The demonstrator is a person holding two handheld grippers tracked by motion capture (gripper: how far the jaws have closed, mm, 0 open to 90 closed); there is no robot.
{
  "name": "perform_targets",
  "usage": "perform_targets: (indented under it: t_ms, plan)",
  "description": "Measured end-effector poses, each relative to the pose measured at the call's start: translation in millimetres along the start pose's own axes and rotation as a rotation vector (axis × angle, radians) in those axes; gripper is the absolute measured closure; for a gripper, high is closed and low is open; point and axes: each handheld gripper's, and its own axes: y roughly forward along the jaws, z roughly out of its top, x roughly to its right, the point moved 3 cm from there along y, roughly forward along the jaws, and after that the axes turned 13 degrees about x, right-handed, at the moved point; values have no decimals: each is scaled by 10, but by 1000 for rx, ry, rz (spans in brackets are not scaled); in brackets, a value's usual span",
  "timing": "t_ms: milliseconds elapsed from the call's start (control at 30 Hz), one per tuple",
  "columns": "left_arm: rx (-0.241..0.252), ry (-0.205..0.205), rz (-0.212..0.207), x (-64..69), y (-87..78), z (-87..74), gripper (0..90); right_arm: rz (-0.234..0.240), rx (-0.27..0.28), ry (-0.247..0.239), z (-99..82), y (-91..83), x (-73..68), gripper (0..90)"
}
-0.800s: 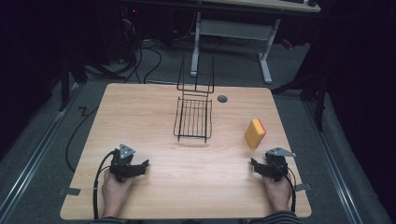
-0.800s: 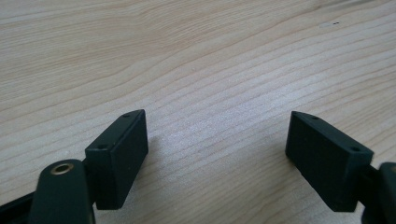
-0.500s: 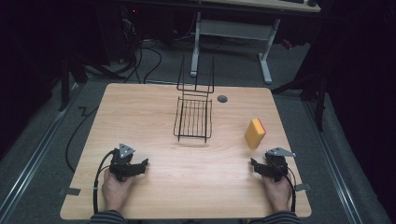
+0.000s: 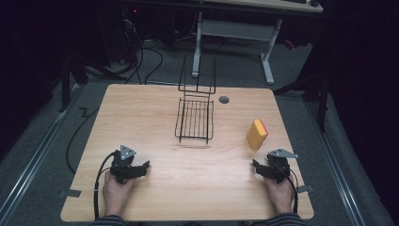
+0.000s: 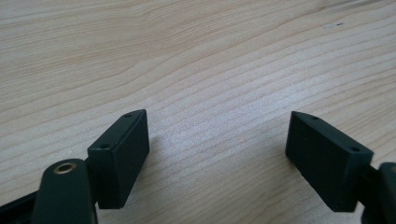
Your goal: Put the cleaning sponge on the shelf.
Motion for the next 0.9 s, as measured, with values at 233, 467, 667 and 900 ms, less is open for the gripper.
perform_targets:
  t_ms: [233, 467, 667, 900]
  plan:
    - [-1, 1, 1, 1, 0, 0, 221, 1, -2, -2, -1, 0, -6, 310]
    - [-1, 0, 1, 2, 0, 0, 221, -3, 15, -14, 2, -40, -8, 319]
    - [-1, 1, 1, 1, 0, 0, 221, 24, 51, 24, 45, -157, 4, 323]
    - [0, 0, 1, 1, 0, 0, 221, 47, 83, 45, 84, -245, -10, 326]
